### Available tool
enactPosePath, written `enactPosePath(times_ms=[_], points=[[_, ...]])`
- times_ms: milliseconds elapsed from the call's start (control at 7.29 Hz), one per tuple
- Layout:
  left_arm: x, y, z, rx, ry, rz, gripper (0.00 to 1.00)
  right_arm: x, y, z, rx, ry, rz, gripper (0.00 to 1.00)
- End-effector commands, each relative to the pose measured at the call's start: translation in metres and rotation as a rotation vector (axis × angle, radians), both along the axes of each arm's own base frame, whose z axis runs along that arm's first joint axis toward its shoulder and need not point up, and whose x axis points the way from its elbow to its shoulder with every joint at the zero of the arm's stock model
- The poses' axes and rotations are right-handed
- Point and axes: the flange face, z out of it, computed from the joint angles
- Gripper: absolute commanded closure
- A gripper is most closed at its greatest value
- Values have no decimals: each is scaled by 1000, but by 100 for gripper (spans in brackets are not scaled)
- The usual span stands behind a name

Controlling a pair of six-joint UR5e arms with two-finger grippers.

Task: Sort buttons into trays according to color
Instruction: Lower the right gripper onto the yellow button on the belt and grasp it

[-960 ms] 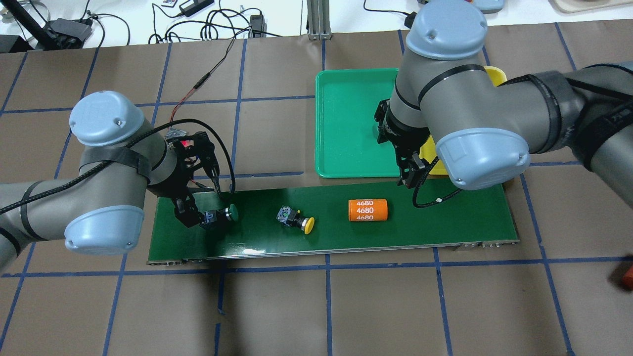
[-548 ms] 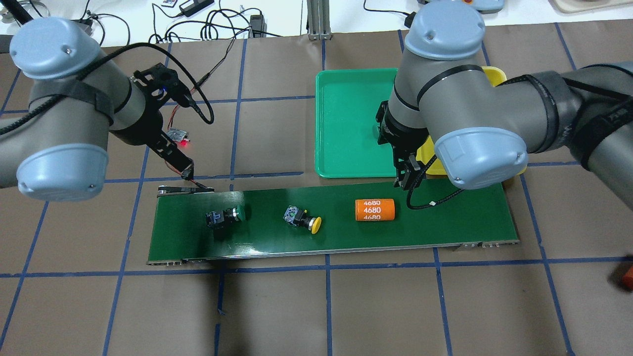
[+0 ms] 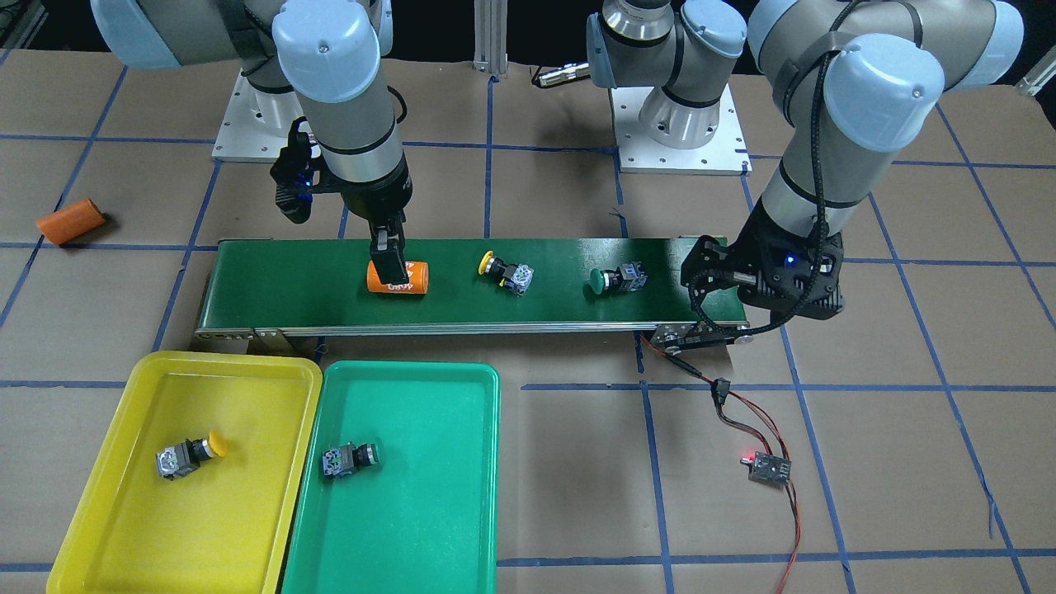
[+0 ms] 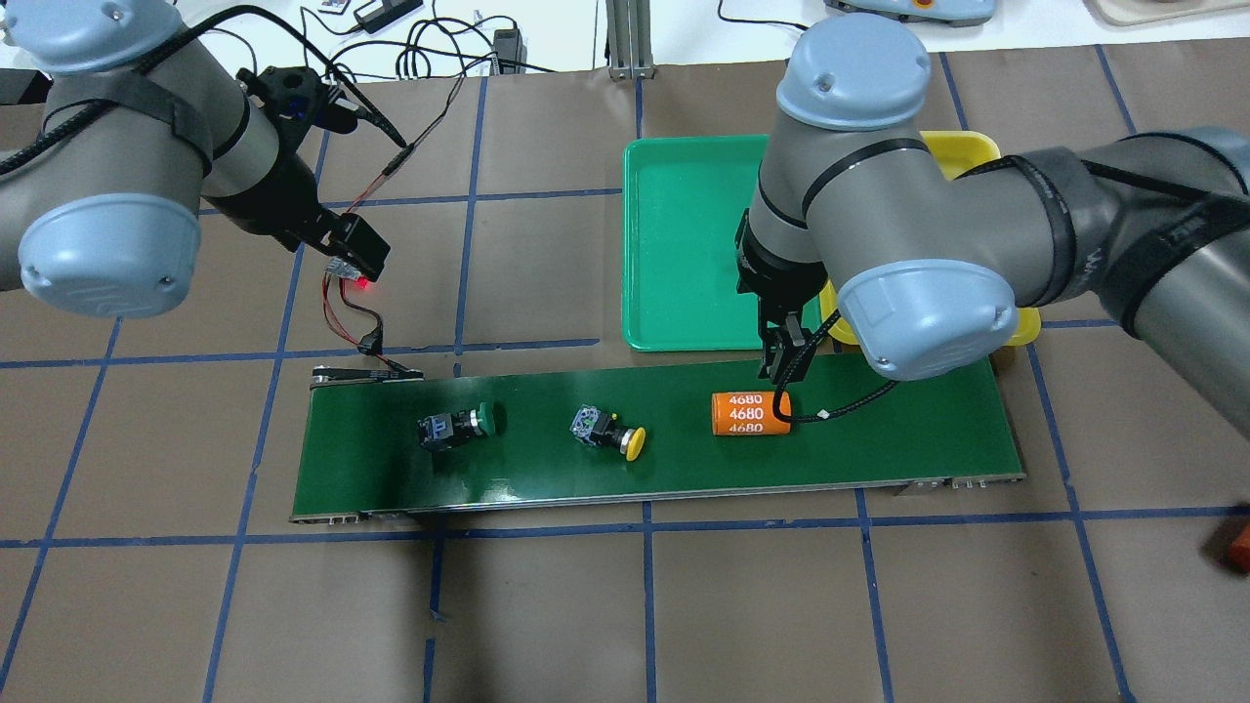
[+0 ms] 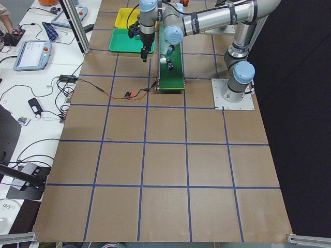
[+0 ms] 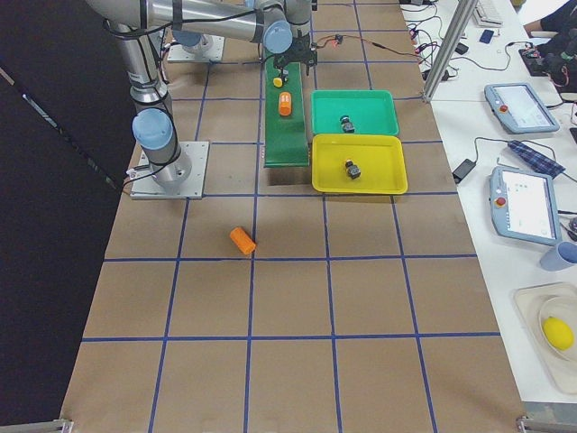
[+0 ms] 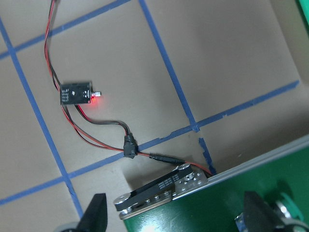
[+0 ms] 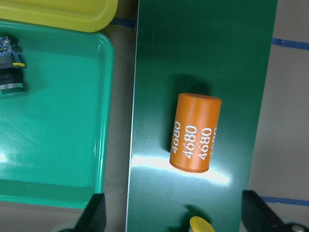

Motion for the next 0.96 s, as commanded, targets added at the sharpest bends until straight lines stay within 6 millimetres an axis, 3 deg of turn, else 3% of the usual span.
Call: enactPosePath(times_ms=[0,137,411,823], points=[[1,-8,2,31,5,155,0,17,11,3,-8,-4,44,0],[-6,-4,2,54,3,236,0,33,17,-4,6,-22,65,0],[-4,-4,0,72,-37,218,0,57,12,-34,28,-49,100,0],[-6,-6,8,58,-39,193,0,61,8,-58,81,-28,21,0]])
